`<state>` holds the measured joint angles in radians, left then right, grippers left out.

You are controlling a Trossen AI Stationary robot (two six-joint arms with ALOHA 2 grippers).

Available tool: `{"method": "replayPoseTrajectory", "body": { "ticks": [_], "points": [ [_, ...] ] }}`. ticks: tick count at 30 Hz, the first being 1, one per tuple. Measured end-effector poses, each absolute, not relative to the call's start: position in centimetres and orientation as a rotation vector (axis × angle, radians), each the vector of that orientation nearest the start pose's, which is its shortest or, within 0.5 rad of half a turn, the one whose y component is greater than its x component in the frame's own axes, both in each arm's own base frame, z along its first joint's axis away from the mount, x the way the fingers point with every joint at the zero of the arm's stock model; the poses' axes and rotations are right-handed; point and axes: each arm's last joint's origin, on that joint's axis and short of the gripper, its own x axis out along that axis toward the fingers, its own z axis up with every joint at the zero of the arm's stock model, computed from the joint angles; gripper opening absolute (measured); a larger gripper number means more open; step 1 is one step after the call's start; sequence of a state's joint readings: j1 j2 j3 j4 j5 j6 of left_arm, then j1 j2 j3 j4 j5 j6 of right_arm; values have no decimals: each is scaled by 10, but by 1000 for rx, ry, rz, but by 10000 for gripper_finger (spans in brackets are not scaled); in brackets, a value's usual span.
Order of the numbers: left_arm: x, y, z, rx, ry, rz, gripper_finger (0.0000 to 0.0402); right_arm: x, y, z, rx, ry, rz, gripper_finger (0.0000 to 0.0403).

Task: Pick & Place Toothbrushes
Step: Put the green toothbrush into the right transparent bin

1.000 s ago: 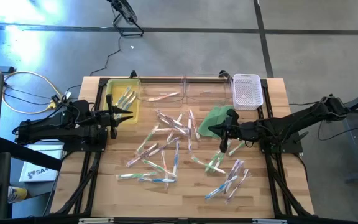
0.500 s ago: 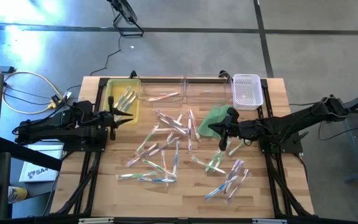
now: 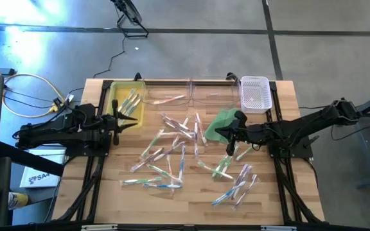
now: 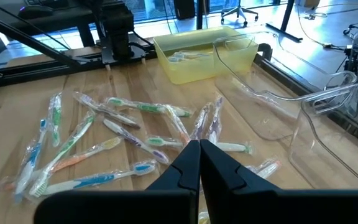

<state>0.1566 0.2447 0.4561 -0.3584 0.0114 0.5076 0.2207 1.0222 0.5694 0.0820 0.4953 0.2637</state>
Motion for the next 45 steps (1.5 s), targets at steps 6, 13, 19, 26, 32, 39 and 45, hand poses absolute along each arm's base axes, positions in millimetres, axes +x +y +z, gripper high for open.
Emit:
{"method": "replayPoseTrajectory", "body": {
  "ticks": [6, 13, 19, 26, 32, 39, 45],
  "points": [
    [86, 13, 264, 479, 167, 104, 70, 214, 34, 242, 130, 309, -315, 3],
    [85, 13, 262, 476, 192, 98, 70, 214, 34, 242, 172, 304, -322, 3],
    [85, 13, 258, 471, 235, 87, 70, 214, 34, 241, 174, 305, -322, 3],
    [84, 13, 257, 470, 245, 84, 70, 213, 34, 241, 173, 306, -322, 3],
    [84, 13, 254, 467, 274, 77, 70, 213, 34, 241, 175, 305, -323, 3],
    [83, 13, 252, 466, 292, 73, 70, 213, 34, 241, 157, 309, -321, 3],
    [83, 13, 252, 500, 296, 74, 70, 213, 34, 241, 155, 309, -321, 3]
  ]
}}
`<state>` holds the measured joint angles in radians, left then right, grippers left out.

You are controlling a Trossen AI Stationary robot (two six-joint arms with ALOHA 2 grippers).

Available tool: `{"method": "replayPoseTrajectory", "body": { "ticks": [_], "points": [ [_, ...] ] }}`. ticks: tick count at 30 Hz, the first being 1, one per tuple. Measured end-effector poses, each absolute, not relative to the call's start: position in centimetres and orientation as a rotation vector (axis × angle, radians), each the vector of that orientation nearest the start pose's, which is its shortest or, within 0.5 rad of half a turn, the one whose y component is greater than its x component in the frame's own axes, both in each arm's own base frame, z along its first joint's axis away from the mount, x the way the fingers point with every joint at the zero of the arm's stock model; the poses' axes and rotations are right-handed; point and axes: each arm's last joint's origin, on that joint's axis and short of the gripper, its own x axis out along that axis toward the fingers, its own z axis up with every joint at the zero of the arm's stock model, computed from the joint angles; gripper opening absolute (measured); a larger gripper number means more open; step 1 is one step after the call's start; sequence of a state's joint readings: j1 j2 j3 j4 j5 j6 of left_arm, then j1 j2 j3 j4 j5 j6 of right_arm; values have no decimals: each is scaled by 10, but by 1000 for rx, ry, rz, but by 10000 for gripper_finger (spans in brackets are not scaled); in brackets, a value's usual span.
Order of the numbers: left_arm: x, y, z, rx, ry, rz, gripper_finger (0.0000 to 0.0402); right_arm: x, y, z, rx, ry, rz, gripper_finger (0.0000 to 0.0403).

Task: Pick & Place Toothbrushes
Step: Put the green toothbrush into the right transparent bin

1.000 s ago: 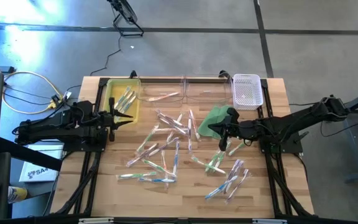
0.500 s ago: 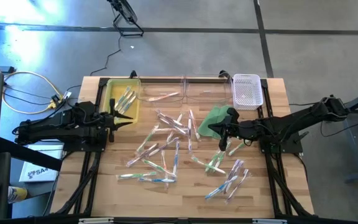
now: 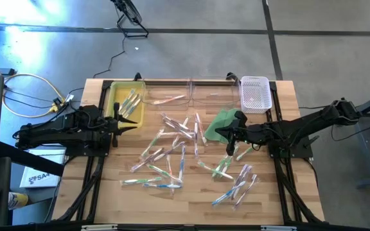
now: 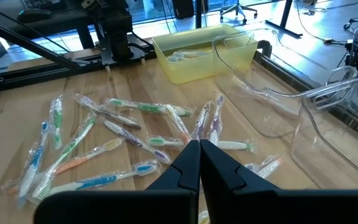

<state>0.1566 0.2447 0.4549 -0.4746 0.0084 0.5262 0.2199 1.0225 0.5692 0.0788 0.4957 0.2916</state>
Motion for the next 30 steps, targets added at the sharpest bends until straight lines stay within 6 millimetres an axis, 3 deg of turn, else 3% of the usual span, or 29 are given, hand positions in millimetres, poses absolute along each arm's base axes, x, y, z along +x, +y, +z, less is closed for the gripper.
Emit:
{"method": "replayPoseTrajectory", "body": {
  "ticks": [7, 16, 23, 30],
  "points": [
    [83, 13, 252, 493, 296, 76, 70, 213, 34, 241, 146, 311, -319, 3],
    [83, 13, 252, 492, 300, 75, 70, 214, 34, 242, -15, 328, -292, 3],
    [86, 14, 255, 302, 260, 134, 69, 214, 34, 243, -87, 332, -280, 3],
    [103, 17, 249, 276, 350, 138, 43, 214, 34, 243, -128, 338, -273, 3]
  ]
}}
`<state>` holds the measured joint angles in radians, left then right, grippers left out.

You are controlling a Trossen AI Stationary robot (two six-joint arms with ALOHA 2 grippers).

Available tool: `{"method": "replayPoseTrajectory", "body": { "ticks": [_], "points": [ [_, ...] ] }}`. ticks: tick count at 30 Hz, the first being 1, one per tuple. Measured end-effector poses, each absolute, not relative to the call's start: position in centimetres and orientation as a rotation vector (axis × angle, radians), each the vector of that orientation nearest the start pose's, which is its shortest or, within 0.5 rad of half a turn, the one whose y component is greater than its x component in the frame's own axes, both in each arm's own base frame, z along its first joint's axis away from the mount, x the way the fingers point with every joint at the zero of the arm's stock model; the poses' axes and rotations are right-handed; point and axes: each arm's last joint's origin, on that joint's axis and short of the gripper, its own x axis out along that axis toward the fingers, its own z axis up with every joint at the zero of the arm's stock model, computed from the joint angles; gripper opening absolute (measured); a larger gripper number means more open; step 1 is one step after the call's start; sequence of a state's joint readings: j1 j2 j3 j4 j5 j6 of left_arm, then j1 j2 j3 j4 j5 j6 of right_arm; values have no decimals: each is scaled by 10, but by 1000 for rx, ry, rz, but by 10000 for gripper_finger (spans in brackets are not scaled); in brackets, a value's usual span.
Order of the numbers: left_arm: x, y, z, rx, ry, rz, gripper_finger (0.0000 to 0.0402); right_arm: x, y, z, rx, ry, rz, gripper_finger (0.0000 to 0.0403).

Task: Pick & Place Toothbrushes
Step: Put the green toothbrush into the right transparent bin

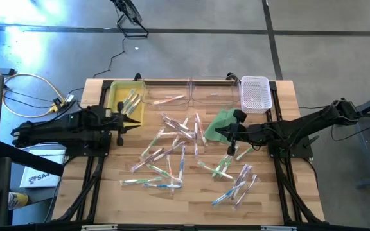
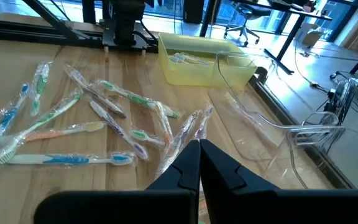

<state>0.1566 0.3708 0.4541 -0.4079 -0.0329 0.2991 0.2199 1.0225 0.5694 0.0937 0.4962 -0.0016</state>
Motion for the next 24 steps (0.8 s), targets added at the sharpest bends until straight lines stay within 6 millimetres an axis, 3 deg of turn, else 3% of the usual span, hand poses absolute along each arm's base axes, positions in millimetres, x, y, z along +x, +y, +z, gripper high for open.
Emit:
{"method": "replayPoseTrajectory", "body": {
  "ticks": [15, 24],
  "points": [
    [116, 17, 223, -110, 605, 121, 1, 214, 34, 243, -68, 330, -283, 3],
    [129, 14, 211, -188, 725, 76, 1, 214, 34, 243, 1, 320, -293, 3]
  ]
}}
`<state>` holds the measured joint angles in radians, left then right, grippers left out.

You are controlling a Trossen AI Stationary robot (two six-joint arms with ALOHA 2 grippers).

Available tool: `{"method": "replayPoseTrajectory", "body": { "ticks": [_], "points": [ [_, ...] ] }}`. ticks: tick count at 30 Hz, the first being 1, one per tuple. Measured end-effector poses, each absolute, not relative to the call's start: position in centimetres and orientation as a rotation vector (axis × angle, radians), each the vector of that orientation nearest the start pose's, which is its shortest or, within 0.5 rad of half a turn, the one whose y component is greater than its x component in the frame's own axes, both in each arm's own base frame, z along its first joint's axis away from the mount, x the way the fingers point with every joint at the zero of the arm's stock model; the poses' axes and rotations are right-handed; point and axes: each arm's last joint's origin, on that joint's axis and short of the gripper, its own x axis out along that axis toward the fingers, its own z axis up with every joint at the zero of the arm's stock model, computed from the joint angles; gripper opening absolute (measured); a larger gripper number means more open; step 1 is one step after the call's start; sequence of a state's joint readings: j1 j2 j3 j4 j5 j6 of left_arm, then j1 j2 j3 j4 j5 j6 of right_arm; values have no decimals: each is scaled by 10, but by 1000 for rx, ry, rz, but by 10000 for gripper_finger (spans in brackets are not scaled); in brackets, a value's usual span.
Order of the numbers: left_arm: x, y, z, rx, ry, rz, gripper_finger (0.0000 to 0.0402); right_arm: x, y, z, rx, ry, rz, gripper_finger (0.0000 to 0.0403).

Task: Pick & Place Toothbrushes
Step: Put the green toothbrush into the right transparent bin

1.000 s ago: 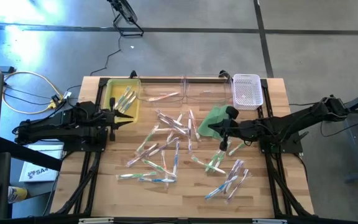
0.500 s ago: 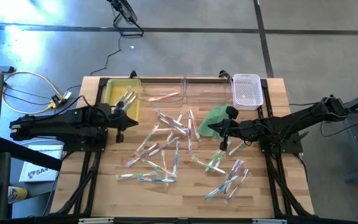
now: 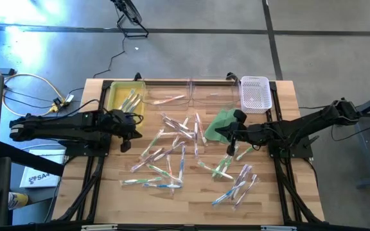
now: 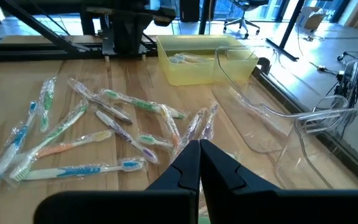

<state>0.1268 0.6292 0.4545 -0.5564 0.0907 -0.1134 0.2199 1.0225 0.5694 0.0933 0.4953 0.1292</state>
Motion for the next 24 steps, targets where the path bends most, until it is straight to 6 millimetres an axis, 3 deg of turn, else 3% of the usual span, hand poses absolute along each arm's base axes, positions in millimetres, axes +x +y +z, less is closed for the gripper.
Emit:
{"method": "replayPoseTrajectory", "body": {
  "ticks": [6, 15, 24],
  "points": [
    [147, -5, 208, -144, 717, -4, 0, 214, 34, 243, 6, 319, -294, 3],
    [155, -25, 193, -305, 849, 159, 0, 214, 34, 243, 7, 319, -294, 3],
    [174, -33, 220, -233, 1042, 247, 0, 214, 34, 243, 32, 315, -299, 3]
  ]
}}
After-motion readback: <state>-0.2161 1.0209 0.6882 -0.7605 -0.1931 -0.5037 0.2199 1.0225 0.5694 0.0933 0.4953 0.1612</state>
